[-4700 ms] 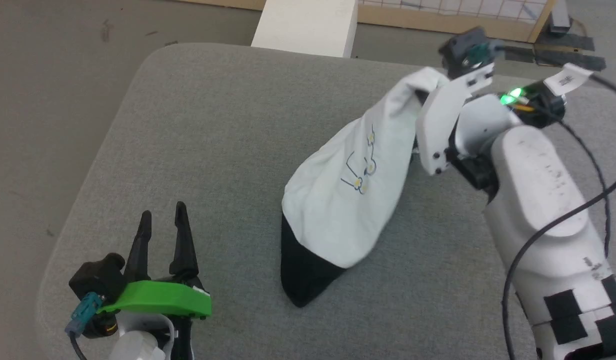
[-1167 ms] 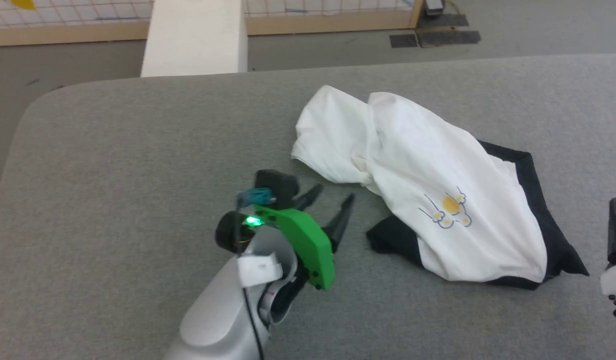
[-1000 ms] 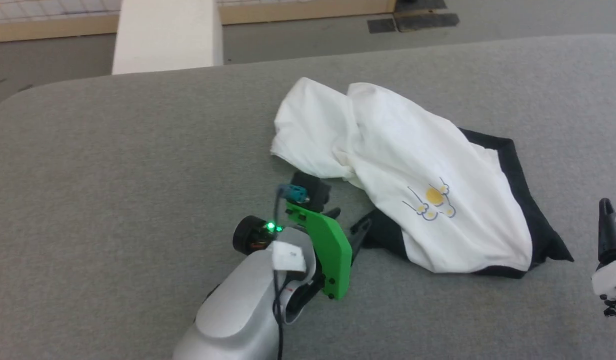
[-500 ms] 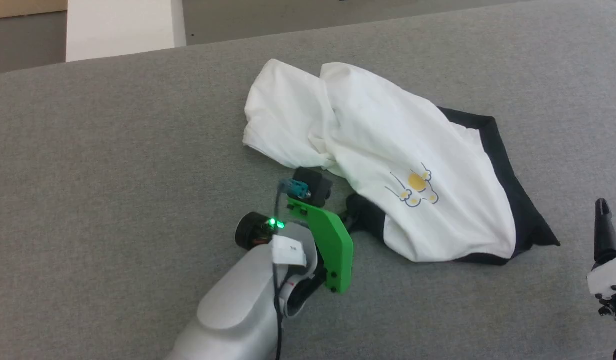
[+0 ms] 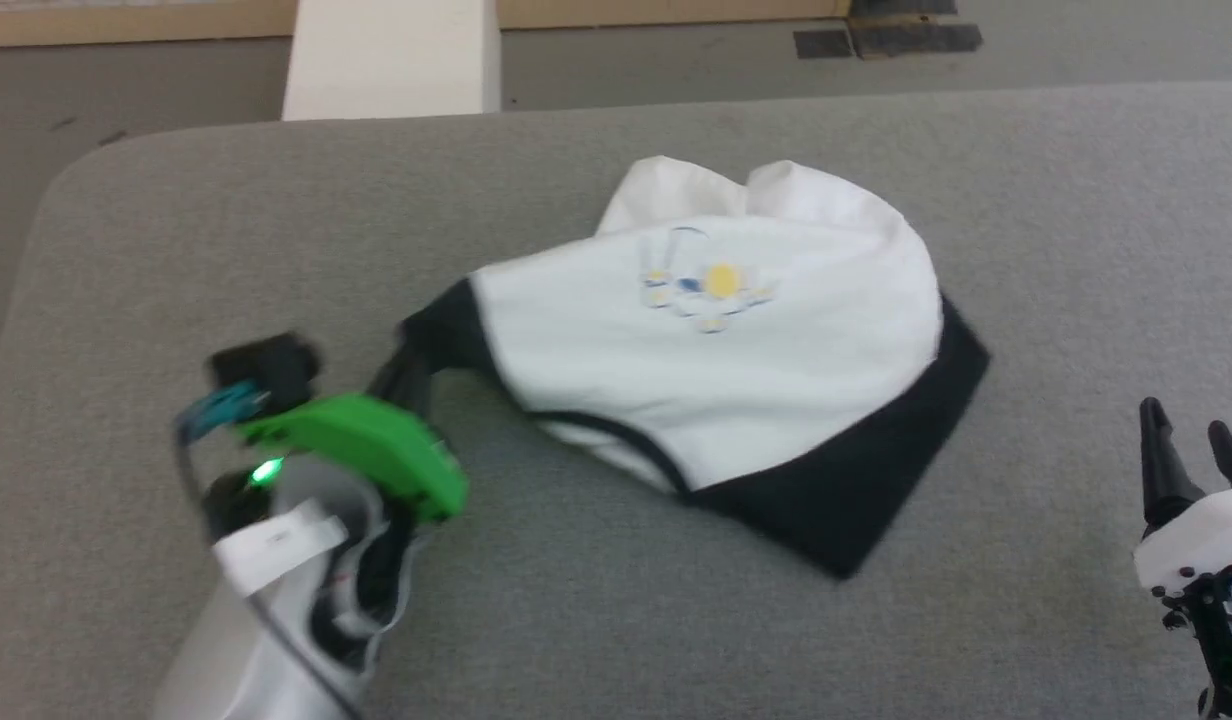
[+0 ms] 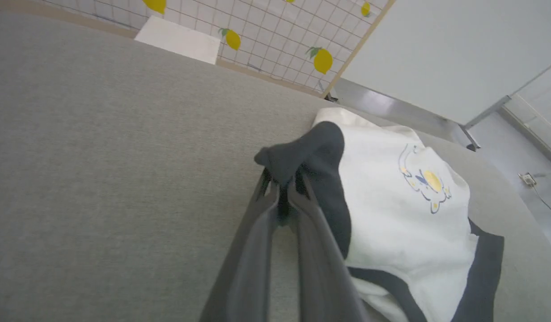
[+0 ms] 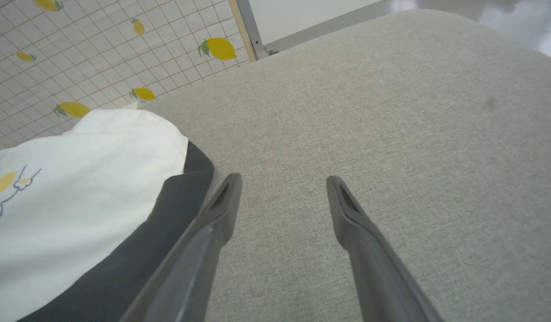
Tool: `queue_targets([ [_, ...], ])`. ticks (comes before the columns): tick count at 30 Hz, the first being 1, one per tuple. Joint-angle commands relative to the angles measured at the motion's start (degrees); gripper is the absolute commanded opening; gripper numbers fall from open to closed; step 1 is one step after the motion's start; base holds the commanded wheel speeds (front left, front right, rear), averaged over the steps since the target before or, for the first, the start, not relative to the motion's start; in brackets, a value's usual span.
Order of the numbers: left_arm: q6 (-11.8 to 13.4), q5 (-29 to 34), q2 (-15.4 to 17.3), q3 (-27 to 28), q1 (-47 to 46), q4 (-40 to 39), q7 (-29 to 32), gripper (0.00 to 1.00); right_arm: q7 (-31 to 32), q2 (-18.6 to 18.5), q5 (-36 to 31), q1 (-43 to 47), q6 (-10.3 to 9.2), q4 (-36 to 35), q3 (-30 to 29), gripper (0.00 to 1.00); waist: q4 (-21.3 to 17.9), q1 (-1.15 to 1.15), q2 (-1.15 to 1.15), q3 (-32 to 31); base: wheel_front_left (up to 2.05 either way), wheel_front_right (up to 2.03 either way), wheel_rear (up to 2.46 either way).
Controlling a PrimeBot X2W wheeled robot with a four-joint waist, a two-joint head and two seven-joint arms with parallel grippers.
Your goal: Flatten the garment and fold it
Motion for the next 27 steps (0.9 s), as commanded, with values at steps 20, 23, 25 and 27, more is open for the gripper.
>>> queue_targets([
  [20,1.8,-1.5,4.8,12.2,18.0,-11.3,-13.4,1.0,4.0,0.0,-2.4,1.1,-0.08,1.2,7.7,1.0,6.6,0.0,0.0,-5.5,0.0,0.0,0.0],
  [23,0.1,6.0,7.0,12.4,16.8,-12.0,-19.6,1.0,7.9,0.0,-6.3,-0.1,-0.08,2.5,11.6,1.0,6.7,0.0,0.0,-5.4,0.0,0.0,0.0],
  [25,-0.5,10.0,6.9,12.8,16.6,-12.4,-20.5,1.0,10.4,0.0,-7.5,-1.8,-0.08,4.1,15.0,1.0,6.7,0.0,0.0,-5.2,0.0,0.0,0.0],
  [27,-0.9,12.8,5.5,13.6,16.5,-13.3,-20.7,1.0,12.6,0.0,-8.9,-4.2,-0.08,6.1,18.4,1.0,6.7,0.0,0.0,-4.4,0.0,0.0,0.0],
])
